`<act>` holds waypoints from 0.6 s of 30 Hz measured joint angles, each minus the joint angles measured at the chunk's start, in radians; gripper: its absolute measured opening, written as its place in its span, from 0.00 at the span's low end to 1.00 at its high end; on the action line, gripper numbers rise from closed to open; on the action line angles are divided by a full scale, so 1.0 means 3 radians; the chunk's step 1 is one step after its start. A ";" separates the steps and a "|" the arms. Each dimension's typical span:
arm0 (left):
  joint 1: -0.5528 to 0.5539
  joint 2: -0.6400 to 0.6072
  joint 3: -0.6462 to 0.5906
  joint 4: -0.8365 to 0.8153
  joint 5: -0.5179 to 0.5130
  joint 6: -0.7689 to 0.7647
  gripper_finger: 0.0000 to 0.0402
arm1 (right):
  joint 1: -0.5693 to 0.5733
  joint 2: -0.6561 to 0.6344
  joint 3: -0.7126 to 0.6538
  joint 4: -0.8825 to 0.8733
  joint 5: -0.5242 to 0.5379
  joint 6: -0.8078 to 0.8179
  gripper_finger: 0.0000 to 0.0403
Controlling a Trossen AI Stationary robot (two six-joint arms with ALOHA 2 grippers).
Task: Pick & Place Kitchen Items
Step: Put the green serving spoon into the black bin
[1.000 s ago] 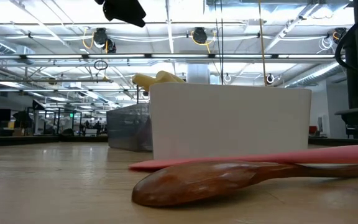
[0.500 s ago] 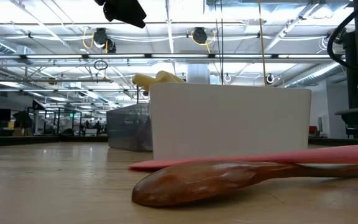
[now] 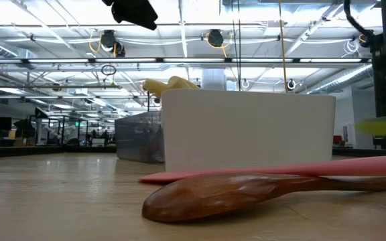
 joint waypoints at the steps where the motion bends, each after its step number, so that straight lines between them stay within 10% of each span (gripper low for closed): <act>1: 0.0000 0.0000 0.0000 0.0000 0.0000 -0.0004 0.50 | -0.0006 -0.0031 0.0029 0.0007 0.0008 -0.0044 0.08; 18: 0.0000 -0.0001 0.0000 0.0004 0.0001 -0.0086 0.50 | -0.0841 -0.0375 0.0534 0.0222 -0.0248 -0.1448 0.08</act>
